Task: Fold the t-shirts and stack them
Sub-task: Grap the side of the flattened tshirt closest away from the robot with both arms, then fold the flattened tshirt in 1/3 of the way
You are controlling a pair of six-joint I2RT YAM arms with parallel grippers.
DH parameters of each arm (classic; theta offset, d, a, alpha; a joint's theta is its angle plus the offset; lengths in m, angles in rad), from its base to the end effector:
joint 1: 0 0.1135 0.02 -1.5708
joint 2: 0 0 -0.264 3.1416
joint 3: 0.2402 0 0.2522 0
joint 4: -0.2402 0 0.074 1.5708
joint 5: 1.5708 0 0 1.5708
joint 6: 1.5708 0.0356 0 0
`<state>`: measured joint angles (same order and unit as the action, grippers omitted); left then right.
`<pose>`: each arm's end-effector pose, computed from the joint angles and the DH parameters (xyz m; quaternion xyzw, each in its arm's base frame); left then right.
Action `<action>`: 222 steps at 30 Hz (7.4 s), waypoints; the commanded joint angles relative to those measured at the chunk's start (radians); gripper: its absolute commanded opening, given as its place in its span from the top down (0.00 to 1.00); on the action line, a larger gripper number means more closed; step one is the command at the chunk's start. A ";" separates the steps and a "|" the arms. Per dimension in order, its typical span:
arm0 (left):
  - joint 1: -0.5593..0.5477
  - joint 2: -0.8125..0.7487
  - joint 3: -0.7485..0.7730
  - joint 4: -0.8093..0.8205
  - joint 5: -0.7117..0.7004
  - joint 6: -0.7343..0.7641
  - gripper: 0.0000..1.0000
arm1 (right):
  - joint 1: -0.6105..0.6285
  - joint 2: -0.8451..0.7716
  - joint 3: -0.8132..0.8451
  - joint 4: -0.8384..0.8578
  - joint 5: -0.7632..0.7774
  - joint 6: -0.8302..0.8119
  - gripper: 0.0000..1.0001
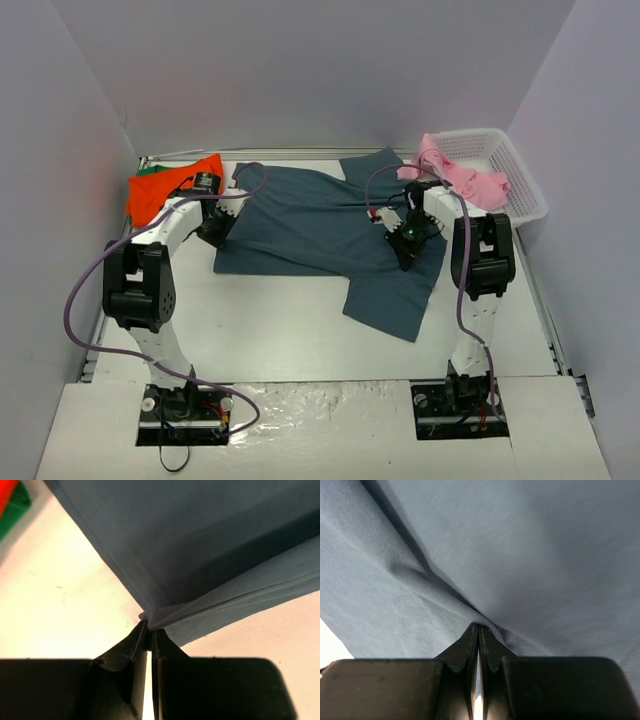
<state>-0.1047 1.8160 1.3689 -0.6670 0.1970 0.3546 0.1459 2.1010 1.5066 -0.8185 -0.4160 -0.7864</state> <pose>0.3761 -0.0465 0.2200 0.2423 0.9388 -0.0670 0.2355 0.4004 0.0734 0.1485 -0.4529 0.8640 0.1711 0.1380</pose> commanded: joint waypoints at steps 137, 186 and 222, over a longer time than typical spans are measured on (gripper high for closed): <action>0.056 -0.132 -0.073 0.040 0.019 -0.028 0.98 | 0.497 -0.360 -0.566 0.031 0.270 0.098 0.64; 0.051 -0.329 -0.096 -0.042 0.073 0.023 0.98 | 0.491 -0.383 -0.356 -0.157 0.316 0.188 1.00; 0.002 -0.848 -0.507 -0.108 0.001 0.142 0.98 | 0.218 -0.702 -0.226 -0.358 0.226 0.079 1.00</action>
<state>-0.0971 1.0004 0.8505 -0.7742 0.2173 0.5014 0.3885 1.4002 1.2049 -1.1221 -0.2020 -0.6891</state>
